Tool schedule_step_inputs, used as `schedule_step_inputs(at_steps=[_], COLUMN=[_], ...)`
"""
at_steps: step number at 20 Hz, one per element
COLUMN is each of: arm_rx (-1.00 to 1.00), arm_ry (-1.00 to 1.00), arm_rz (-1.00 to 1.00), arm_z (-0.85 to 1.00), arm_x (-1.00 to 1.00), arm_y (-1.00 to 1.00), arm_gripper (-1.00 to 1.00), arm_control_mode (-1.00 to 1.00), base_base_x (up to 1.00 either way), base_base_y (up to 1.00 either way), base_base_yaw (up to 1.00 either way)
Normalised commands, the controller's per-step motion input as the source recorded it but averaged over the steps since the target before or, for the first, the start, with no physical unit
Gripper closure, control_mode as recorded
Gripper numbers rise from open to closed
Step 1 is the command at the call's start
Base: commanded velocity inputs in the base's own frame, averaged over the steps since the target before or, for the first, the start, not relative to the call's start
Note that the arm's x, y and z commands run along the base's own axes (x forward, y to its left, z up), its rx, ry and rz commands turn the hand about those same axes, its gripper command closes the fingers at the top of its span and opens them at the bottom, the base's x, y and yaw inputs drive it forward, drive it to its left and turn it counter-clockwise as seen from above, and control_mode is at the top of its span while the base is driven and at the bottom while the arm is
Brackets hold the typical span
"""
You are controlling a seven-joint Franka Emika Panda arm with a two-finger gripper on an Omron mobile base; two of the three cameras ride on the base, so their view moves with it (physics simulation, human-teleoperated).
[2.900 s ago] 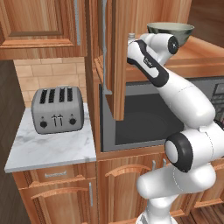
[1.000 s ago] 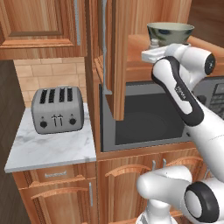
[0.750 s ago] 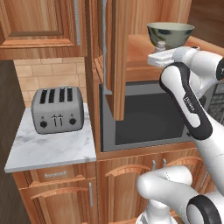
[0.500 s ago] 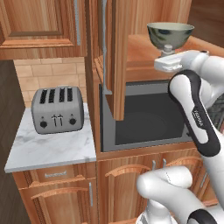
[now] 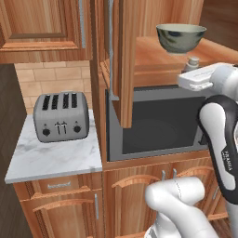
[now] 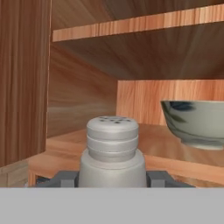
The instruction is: Open the cabinet. Place the bowl and condiment on the counter. Then place the lime and garlic on the cutting board.
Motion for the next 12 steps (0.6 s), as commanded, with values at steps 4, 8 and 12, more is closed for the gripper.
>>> schedule_step_inputs(at_steps=[4,8,12], arm_rx=[0.00,0.00,0.00], arm_ry=[0.00,0.00,-0.04], arm_rz=[0.00,0.00,0.00], arm_z=[0.00,0.00,0.00], arm_x=[-0.58,-0.05,-0.07], arm_y=[-0.02,0.00,0.00], arm_gripper=[1.00,1.00,1.00], arm_control_mode=[-1.00,-1.00,1.00], base_base_x=[0.00,0.00,-0.29], base_base_y=[0.00,0.00,-0.05], base_base_yaw=[0.00,0.00,-0.01])
